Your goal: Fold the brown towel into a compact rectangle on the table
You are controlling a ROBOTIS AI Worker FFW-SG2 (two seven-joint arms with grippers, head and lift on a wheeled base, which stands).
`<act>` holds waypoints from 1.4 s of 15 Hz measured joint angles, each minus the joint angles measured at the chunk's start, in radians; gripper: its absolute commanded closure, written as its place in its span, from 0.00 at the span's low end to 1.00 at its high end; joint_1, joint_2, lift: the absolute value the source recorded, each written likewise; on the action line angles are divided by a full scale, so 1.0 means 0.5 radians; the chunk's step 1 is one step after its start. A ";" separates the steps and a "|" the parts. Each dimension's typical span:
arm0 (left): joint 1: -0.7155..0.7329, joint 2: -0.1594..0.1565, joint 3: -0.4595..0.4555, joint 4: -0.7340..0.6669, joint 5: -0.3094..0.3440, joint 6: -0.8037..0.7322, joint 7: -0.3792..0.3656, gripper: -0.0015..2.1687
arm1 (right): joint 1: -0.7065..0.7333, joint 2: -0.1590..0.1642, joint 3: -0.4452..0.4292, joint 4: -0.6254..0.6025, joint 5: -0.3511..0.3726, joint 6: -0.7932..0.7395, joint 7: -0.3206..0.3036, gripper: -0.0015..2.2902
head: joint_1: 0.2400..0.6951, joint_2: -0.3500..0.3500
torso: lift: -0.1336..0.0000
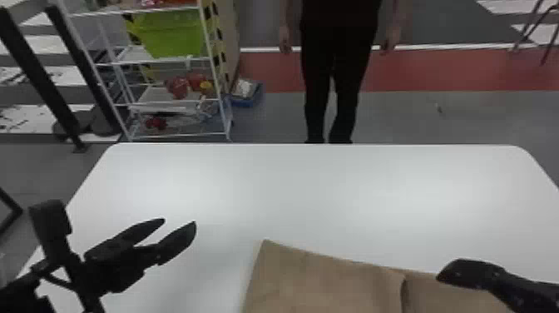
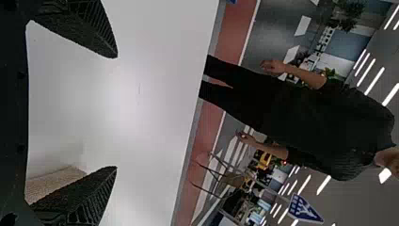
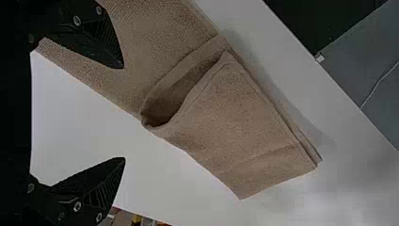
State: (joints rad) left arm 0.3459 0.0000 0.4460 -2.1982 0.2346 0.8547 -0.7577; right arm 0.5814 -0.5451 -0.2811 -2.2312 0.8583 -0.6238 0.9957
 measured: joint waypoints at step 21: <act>0.056 0.000 0.039 0.039 0.003 -0.139 -0.017 0.02 | -0.293 0.055 0.541 0.255 0.266 0.237 0.092 0.17 | 1.00 0.73 | 0.08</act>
State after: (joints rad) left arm 0.3739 0.0000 0.4657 -2.1786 0.2362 0.7851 -0.7661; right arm 0.4347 -0.5176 -0.0105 -2.1039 0.9912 -0.5055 1.0419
